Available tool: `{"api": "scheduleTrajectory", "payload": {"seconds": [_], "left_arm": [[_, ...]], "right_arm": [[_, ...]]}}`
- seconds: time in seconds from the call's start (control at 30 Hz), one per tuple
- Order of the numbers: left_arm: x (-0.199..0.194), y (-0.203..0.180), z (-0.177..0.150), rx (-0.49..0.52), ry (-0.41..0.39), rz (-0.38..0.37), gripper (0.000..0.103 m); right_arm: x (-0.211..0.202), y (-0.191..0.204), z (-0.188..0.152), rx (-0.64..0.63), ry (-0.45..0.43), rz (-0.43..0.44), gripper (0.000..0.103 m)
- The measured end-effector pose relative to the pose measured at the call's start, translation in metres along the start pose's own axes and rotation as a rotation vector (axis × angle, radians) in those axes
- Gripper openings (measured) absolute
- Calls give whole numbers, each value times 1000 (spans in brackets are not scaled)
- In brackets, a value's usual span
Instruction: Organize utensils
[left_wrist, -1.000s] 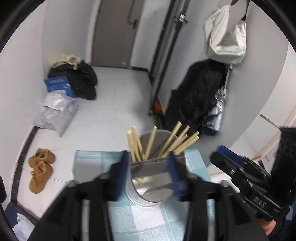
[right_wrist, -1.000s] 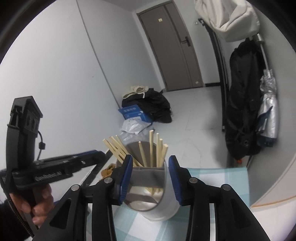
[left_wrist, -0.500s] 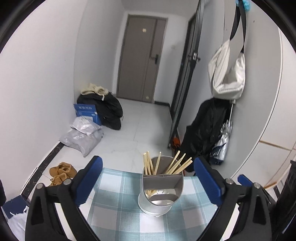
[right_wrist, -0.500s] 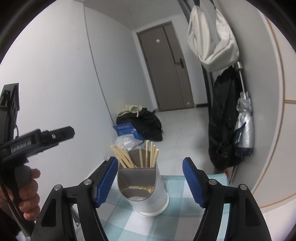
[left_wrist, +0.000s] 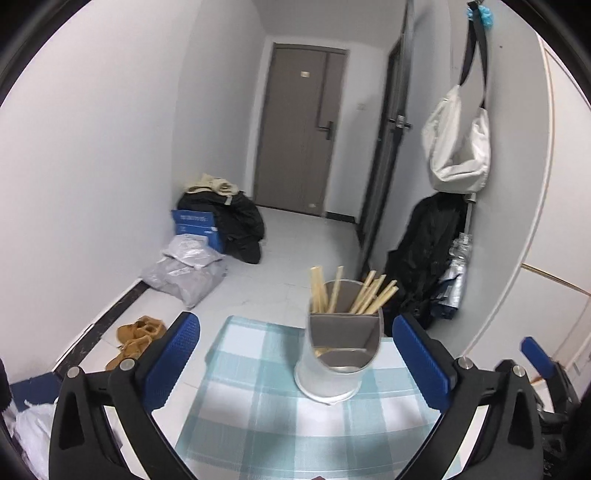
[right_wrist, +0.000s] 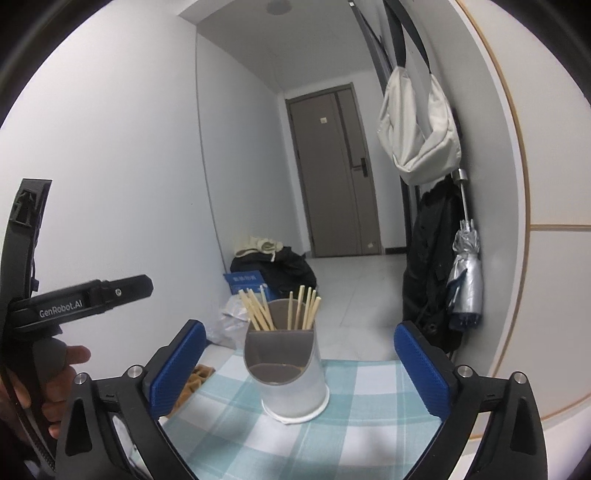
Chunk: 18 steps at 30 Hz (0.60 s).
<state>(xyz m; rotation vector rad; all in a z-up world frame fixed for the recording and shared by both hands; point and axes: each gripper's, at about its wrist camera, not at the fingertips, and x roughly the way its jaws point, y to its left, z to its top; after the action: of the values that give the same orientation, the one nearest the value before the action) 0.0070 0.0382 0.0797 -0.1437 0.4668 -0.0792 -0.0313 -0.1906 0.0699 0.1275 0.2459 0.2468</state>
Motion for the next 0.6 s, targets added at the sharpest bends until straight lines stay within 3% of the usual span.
{"api": "scheduleTrajectory", "payload": {"seconds": [0.6], "left_arm": [[4,15,-47,29,-46,58,102]], "right_arm": [[-7,6,-58,-24,29,-56,103]]}}
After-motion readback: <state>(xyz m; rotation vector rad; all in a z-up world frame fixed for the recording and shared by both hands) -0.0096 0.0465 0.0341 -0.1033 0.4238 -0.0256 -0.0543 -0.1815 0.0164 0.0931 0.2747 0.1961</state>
